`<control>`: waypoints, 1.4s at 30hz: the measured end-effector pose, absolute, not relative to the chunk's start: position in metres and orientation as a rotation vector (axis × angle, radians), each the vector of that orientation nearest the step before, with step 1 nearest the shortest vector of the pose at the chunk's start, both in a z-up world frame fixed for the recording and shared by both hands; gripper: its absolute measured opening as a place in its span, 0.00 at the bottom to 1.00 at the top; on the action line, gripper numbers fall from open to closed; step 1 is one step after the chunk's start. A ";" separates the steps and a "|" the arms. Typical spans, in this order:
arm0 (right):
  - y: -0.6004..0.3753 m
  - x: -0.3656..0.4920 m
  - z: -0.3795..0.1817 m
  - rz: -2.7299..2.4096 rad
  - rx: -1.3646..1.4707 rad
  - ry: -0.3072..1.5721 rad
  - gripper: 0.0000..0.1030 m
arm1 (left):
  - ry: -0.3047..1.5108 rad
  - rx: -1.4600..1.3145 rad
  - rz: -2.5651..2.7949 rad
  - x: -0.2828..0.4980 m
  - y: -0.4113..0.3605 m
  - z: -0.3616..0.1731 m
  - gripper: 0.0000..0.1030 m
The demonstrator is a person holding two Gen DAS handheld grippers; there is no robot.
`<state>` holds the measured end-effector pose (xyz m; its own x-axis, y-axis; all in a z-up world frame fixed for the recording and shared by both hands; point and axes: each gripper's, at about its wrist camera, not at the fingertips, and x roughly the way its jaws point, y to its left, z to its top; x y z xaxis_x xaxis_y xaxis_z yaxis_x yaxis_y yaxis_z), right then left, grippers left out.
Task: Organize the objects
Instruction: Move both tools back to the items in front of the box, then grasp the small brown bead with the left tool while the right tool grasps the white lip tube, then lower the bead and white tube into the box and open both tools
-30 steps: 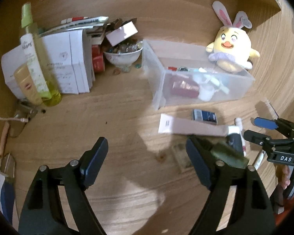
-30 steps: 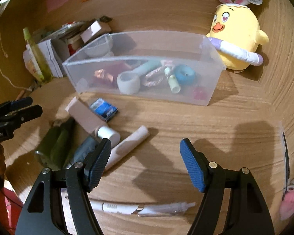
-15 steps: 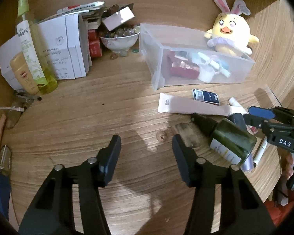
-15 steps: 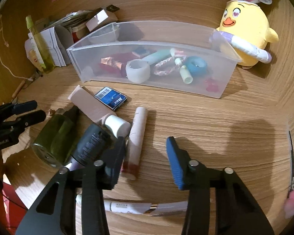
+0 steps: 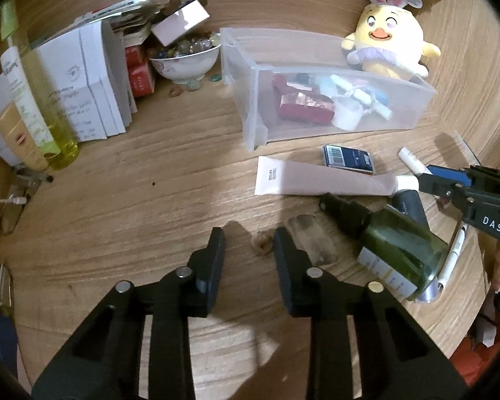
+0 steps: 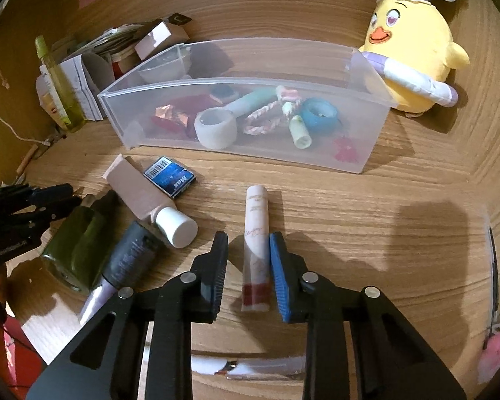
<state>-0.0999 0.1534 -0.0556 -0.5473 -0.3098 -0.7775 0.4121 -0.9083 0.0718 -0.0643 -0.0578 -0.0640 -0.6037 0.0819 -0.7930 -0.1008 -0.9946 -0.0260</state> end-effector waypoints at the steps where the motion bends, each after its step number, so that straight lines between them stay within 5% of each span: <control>1: 0.153 -0.100 -0.056 -2.446 1.194 0.167 0.14 | 0.036 -1.341 2.724 -0.065 -0.057 -0.064 0.20; 3: 0.156 -0.100 -0.056 -2.443 1.189 0.154 0.14 | 0.046 -1.335 2.717 -0.066 -0.055 -0.064 0.12; 42: 0.193 -0.101 0.026 -2.508 0.877 0.011 0.14 | -0.104 -0.961 2.817 -0.093 -0.010 0.022 0.12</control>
